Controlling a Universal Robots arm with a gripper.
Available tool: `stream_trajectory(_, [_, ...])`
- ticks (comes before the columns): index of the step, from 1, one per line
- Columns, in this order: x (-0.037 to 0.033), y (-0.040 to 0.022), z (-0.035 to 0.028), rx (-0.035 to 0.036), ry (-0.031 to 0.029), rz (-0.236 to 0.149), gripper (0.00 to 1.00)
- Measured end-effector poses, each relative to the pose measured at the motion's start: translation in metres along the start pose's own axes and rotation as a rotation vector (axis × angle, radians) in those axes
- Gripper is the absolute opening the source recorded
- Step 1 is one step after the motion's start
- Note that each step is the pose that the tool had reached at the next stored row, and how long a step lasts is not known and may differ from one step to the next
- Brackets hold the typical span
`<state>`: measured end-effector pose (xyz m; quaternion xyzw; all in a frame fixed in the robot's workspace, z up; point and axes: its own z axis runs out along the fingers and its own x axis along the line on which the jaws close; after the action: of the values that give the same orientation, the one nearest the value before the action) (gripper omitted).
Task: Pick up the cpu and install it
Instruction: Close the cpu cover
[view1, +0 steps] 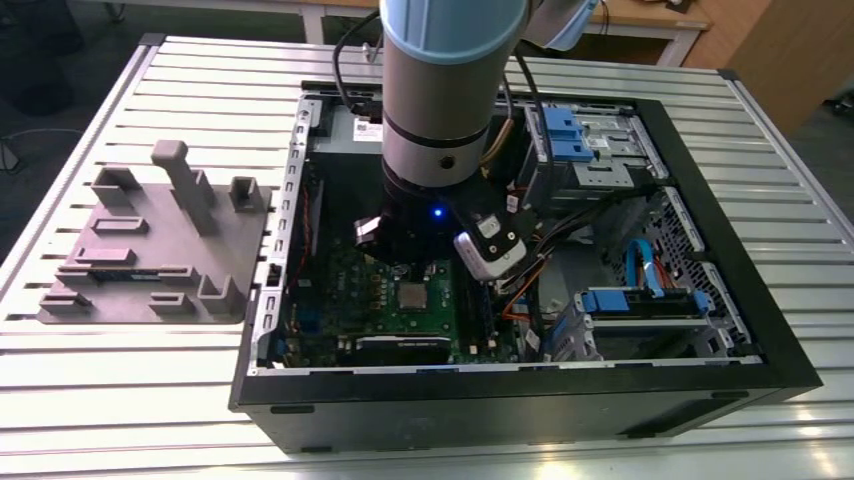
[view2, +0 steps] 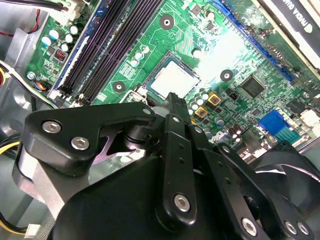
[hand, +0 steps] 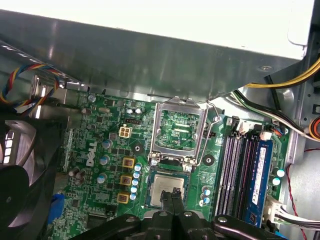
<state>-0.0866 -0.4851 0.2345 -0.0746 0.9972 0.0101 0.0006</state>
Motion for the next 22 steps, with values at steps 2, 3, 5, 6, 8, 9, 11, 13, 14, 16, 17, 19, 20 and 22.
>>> stream_trajectory(2, [0.0000, 0.0000, 0.0000, 0.0000, 0.0000, 0.000, 0.10])
stream_trajectory(3, [0.0000, 0.0000, 0.0000, 0.0000, 0.0000, 0.000, 0.10])
stream_trajectory(5, [-0.0002, 0.0000, 0.0000, 0.0000, 0.0000, 0.000, 0.10])
stream_trajectory(6, [-0.0003, -0.0001, 0.0000, -0.0001, 0.0000, 0.000, 0.10])
stream_trajectory(8, [-0.0003, -0.0001, 0.0001, -0.0001, 0.0000, -0.002, 0.10])
stream_trajectory(9, [-0.0003, -0.0001, 0.0000, 0.0000, 0.0001, -0.006, 0.10])
stream_trajectory(11, [-0.0003, -0.0001, 0.0000, -0.0001, 0.0006, -0.030, 0.10])
stream_trajectory(13, [-0.0003, -0.0001, 0.0001, -0.0001, 0.0014, -0.068, 0.10])
stream_trajectory(14, [-0.0003, -0.0001, 0.0001, -0.0002, 0.0017, -0.085, 0.10])
stream_trajectory(16, [-0.0011, -0.0002, 0.0003, -0.0004, 0.0019, -0.097, 0.10])
stream_trajectory(17, [-0.0030, -0.0005, 0.0006, -0.0007, 0.0025, -0.097, 0.10])
stream_trajectory(19, [-0.0083, -0.0010, 0.0011, -0.0011, 0.0057, -0.097, 0.10])
stream_trajectory(20, [-0.0109, -0.0011, 0.0015, -0.0013, 0.0072, -0.097, 0.10])
stream_trajectory(22, [-0.0139, -0.0011, 0.0019, -0.0034, 0.0089, -0.099, 0.10])
